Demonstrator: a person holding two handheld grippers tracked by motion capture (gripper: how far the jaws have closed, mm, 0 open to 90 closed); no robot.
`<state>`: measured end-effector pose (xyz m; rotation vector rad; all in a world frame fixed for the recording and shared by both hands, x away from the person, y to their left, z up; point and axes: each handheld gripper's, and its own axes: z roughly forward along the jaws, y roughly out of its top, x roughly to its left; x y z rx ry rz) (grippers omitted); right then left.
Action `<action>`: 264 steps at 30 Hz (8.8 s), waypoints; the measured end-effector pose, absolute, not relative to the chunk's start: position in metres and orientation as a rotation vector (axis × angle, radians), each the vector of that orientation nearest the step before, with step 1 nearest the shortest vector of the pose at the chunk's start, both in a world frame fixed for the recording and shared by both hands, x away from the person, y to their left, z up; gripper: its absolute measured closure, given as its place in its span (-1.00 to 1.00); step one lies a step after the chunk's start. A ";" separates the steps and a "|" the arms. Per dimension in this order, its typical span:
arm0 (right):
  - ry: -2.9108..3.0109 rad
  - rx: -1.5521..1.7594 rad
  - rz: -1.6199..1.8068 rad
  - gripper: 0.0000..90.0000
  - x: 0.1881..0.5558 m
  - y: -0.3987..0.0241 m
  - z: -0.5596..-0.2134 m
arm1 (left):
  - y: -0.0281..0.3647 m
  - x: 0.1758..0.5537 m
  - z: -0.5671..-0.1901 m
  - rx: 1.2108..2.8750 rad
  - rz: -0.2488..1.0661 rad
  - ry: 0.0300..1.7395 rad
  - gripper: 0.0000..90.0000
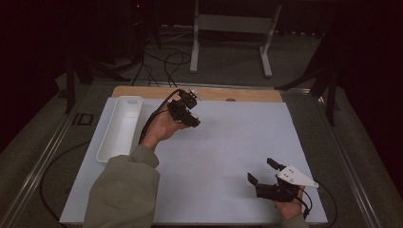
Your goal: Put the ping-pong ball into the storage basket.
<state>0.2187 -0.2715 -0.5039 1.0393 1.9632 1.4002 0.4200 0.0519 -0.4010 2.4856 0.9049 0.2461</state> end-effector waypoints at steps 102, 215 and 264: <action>1.953 1.010 1.391 -0.81 0.228 -0.271 -0.506 | 0.106 0.397 -0.368 2.407 0.325 0.944 0.15; 1.958 1.008 1.390 -0.81 0.228 -0.269 -0.507 | 0.184 0.383 -0.366 2.363 0.404 1.091 0.15; 1.963 1.013 1.386 -0.81 0.228 -0.268 -0.508 | 0.214 0.377 -0.377 2.336 0.416 1.174 0.15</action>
